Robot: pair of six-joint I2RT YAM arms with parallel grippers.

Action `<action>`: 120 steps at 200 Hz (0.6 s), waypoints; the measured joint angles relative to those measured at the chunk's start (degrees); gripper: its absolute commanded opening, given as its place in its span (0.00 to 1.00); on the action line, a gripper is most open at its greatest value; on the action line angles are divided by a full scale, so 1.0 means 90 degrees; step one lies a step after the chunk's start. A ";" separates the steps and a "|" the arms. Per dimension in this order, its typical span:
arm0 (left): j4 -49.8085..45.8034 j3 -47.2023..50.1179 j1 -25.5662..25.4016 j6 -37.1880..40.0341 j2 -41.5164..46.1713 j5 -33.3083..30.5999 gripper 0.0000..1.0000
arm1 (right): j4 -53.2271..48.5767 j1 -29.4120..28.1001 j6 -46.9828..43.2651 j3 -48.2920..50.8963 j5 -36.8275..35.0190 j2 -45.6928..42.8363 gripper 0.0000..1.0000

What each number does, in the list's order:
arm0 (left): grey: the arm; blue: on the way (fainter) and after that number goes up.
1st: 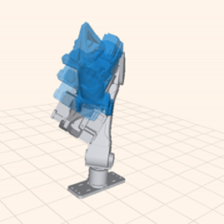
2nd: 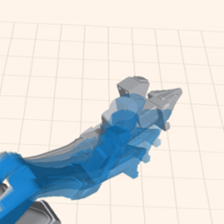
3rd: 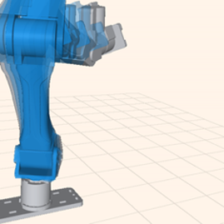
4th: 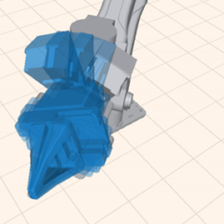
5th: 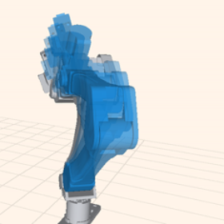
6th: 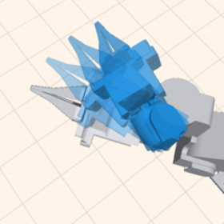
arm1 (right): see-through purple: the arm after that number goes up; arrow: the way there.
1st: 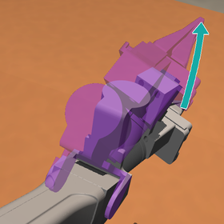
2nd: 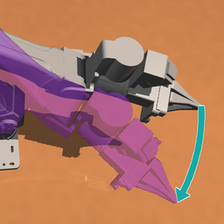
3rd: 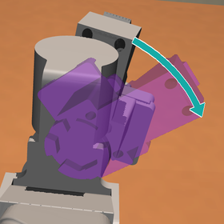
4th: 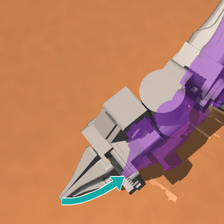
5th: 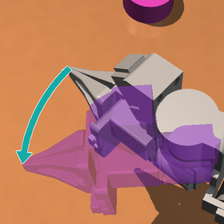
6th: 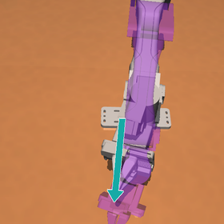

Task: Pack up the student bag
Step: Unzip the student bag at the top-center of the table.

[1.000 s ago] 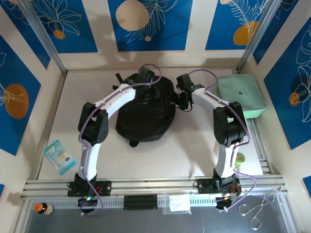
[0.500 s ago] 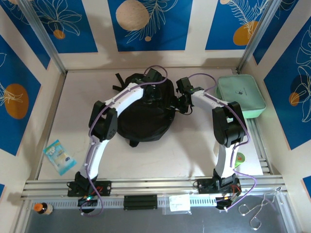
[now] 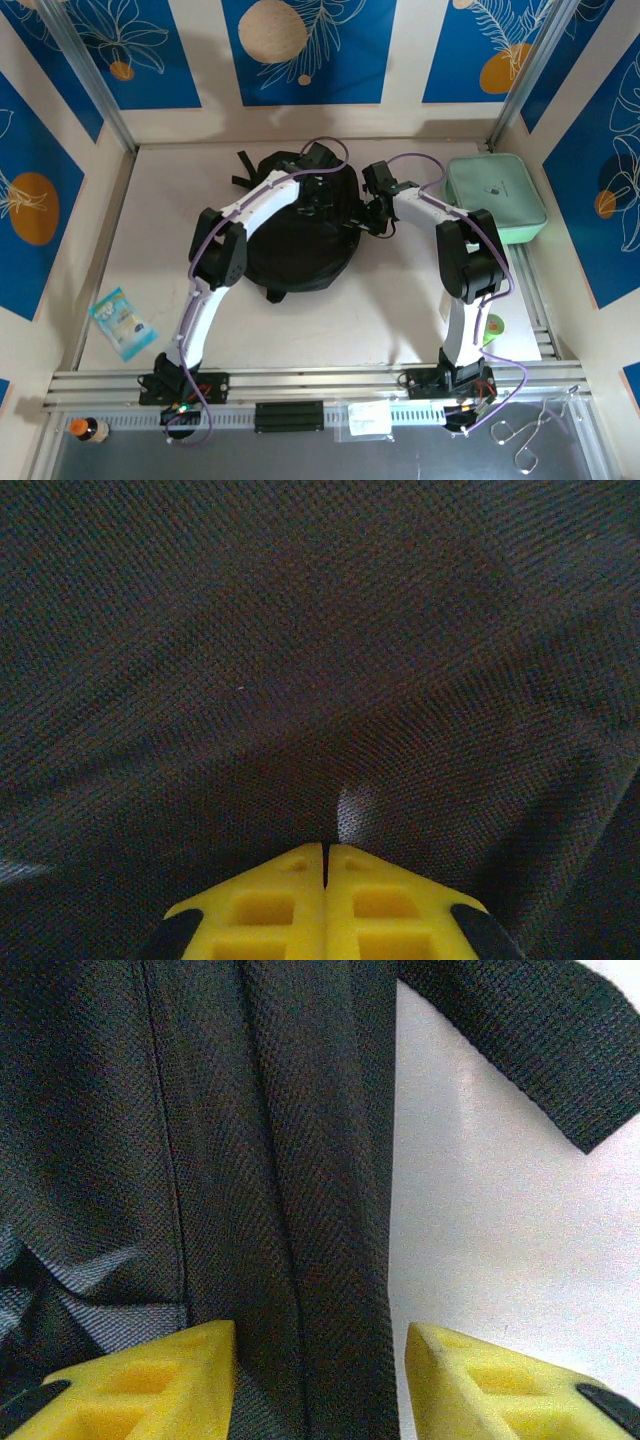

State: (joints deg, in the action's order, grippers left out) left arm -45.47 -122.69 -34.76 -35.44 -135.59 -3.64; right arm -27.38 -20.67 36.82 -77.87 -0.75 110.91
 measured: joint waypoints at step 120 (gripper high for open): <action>0.0692 0.1928 0.0410 0.0126 0.1549 -0.0415 0.00 | 0.0073 -0.0073 0.0080 0.0000 -0.0272 0.0090 0.26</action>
State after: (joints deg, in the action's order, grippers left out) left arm -39.24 -105.34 -31.07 -34.30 -121.64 -7.38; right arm -26.72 -21.32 37.54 -77.87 -3.20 111.72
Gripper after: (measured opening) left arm 0.041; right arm 0.285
